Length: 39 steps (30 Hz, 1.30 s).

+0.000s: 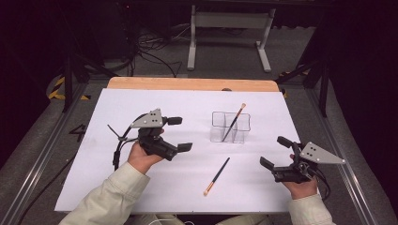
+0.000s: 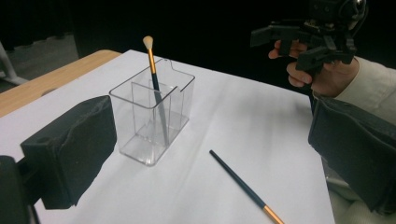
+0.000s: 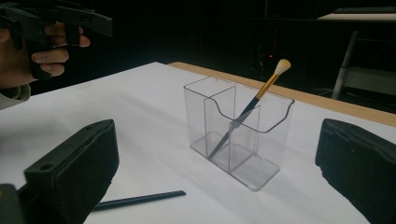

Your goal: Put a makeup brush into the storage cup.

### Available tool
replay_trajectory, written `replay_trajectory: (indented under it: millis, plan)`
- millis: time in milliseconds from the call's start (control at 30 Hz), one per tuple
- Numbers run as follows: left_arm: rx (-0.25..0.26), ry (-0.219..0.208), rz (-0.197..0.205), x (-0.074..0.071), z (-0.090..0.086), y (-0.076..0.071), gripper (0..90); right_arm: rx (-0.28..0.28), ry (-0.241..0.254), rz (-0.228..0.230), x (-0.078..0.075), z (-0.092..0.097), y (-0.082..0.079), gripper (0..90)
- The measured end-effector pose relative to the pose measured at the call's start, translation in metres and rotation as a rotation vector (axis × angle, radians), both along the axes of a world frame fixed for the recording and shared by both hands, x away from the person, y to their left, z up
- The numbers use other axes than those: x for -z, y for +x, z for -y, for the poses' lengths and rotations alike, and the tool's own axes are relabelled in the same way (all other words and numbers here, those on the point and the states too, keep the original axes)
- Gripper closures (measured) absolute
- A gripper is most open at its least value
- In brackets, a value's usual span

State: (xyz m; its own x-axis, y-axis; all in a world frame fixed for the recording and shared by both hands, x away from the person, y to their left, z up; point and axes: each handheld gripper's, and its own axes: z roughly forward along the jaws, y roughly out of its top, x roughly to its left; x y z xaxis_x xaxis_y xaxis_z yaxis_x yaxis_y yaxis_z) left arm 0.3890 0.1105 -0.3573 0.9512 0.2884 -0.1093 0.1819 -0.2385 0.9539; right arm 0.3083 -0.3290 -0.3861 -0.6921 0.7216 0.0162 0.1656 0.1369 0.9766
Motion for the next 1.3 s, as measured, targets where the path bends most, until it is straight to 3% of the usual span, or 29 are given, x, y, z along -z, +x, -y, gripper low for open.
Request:
replay_trajectory:
  millis: [167,267,567,933,1000,1300]
  plan:
    - [-0.015,0.000,-0.016,0.004,-0.012,-0.006,1.4,-0.027,-0.012,-0.003,-0.003,-0.008,0.004,0.0]
    - [-0.016,-0.020,-0.025,0.004,-0.017,-0.007,1.4,-0.059,-0.052,-0.008,-0.005,-0.014,0.006,0.0]
    - [-0.039,-0.009,-0.001,0.001,-0.026,-0.013,1.4,-0.109,-0.081,-0.018,-0.014,-0.027,0.014,0.0]
    - [-0.060,-0.002,0.001,0.003,-0.035,-0.012,1.3,-0.194,-0.126,-0.051,-0.026,-0.047,0.027,0.0]
    - [-0.066,0.001,0.000,0.004,-0.037,-0.012,1.3,-0.237,-0.178,-0.064,-0.028,-0.055,0.032,0.0]
    - [-0.096,0.005,-0.037,0.007,-0.051,-0.020,0.6,-0.288,-0.240,-0.101,-0.031,-0.068,0.046,0.0]
